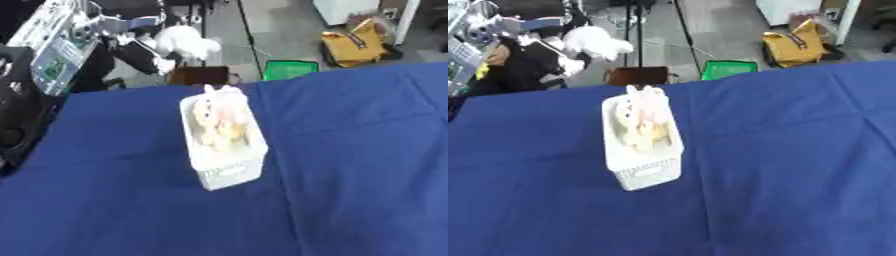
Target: Pick up objects on the table and place them in the box.
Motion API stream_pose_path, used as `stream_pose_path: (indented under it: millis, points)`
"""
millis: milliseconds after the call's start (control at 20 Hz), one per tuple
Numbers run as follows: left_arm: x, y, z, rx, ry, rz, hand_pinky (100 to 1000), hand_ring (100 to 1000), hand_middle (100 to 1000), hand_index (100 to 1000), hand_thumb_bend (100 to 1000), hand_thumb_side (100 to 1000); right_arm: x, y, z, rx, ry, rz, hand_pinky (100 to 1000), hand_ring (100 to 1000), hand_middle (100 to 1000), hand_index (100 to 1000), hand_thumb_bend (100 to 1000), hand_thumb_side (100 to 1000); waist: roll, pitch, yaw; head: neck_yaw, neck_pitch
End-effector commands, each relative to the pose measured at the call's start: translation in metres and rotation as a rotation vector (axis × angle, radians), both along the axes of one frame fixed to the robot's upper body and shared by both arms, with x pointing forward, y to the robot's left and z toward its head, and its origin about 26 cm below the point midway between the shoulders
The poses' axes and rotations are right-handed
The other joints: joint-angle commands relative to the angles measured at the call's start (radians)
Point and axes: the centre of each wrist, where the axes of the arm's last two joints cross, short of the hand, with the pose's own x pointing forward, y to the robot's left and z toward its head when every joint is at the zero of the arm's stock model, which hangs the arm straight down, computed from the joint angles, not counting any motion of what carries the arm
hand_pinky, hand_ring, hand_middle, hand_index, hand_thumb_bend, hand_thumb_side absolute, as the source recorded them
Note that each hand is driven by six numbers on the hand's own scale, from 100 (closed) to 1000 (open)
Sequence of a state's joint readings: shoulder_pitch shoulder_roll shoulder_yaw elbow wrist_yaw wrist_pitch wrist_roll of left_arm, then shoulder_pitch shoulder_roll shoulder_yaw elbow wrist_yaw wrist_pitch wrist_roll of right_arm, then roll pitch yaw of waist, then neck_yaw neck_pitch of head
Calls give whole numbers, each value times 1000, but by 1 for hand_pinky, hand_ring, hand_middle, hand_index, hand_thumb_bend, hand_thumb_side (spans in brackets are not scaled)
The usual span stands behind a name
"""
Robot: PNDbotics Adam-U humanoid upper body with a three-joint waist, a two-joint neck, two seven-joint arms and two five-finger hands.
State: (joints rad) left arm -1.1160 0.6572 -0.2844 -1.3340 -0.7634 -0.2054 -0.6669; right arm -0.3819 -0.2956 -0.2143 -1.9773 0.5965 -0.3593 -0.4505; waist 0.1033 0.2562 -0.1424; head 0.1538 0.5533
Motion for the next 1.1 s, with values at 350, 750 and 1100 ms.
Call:
stream_pose_path:
  millis: [350,750,1100]
  points:
    - [8,-19,-4,8,37,-36,438,507,509,678,100,442,-3,2,11,-19,-39,20,664,512,441,673,100,761,-2,-15,-11,15,4]
    - [25,-20,-32,-11,134,-19,454,520,525,698,100,455,-3,3,13,-18,-48,25,665,513,441,674,100,760,-1,-6,-18,15,8]
    - [36,-14,-49,-33,265,-5,500,566,588,760,100,511,-2,4,15,-14,-57,28,666,513,441,674,100,759,-1,1,-25,14,8]
